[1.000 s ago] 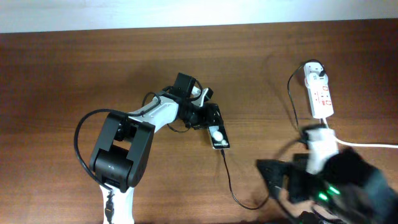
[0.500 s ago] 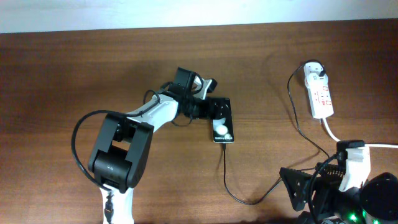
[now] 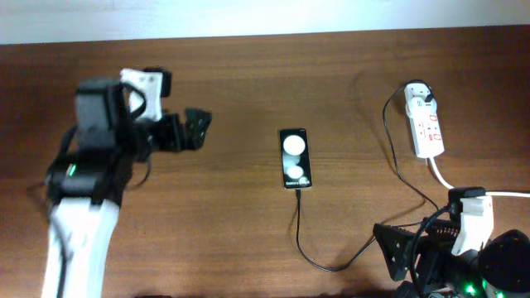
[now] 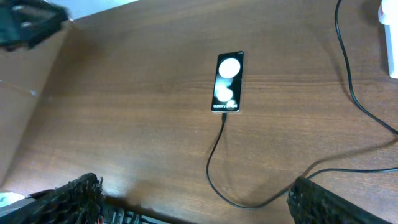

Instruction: Plug charger to phone and switch on socket

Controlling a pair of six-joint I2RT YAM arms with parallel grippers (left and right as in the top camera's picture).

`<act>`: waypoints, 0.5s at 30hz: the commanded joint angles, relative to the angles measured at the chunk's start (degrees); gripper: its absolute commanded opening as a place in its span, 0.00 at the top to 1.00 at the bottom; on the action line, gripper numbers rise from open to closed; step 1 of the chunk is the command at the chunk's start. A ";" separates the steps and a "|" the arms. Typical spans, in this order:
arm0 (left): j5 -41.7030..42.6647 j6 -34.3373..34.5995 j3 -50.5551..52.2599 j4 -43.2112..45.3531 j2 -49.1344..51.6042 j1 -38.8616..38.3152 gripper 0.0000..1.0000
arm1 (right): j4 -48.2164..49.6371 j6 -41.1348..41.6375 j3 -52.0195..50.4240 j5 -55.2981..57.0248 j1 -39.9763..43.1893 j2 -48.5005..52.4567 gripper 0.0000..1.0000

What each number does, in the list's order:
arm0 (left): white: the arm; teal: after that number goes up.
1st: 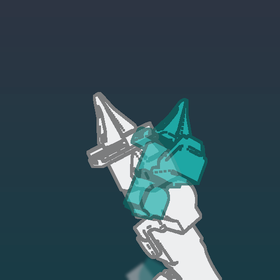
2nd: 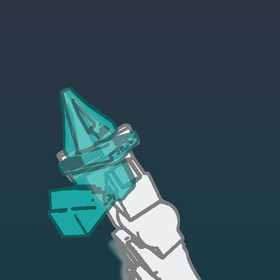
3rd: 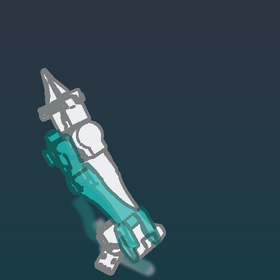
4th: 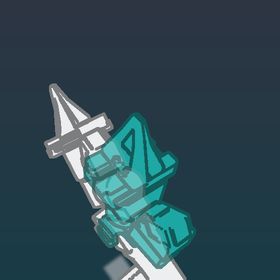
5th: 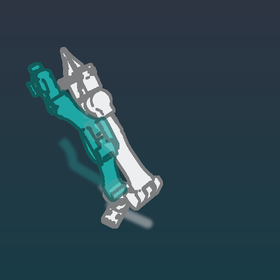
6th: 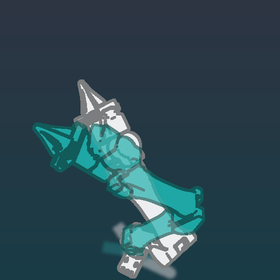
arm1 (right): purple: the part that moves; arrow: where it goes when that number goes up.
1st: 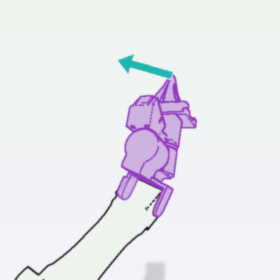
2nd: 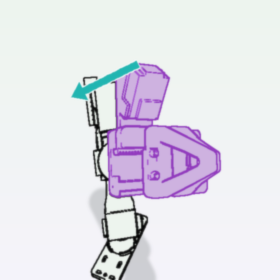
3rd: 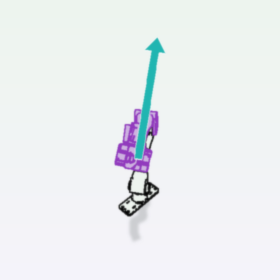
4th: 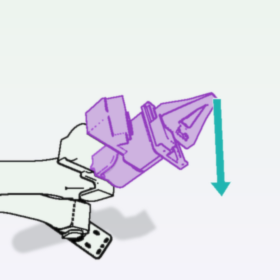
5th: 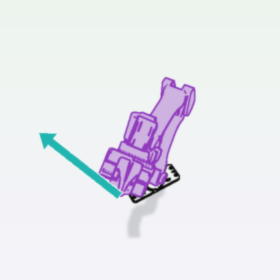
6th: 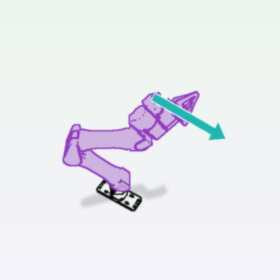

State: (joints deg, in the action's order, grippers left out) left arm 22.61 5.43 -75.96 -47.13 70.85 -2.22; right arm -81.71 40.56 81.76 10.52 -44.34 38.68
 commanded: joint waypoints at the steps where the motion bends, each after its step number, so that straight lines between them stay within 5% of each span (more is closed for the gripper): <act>1: -10.08 -1.22 0.09 -6.84 -14.51 0.20 0.01 | 0.02 0.39 0.17 0.72 0.15 -0.07 0.01; 7: -10.25 -1.22 0.09 -25.22 -34.64 0.20 0.01 | 1.92 0.44 0.17 10.80 0.15 -0.07 0.01; 9: -10.25 -1.22 0.13 -38.62 -36.22 0.20 0.01 | 7.10 0.44 0.15 11.17 0.15 0.39 0.01; 15: -13.07 -1.22 0.13 -39.69 -36.24 0.20 0.01 | 9.55 0.44 -1.46 10.82 0.15 7.43 0.01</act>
State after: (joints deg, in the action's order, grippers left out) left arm 11.68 5.08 -75.72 -87.15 34.92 -2.22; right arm -72.97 40.62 81.17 20.58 -44.34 42.57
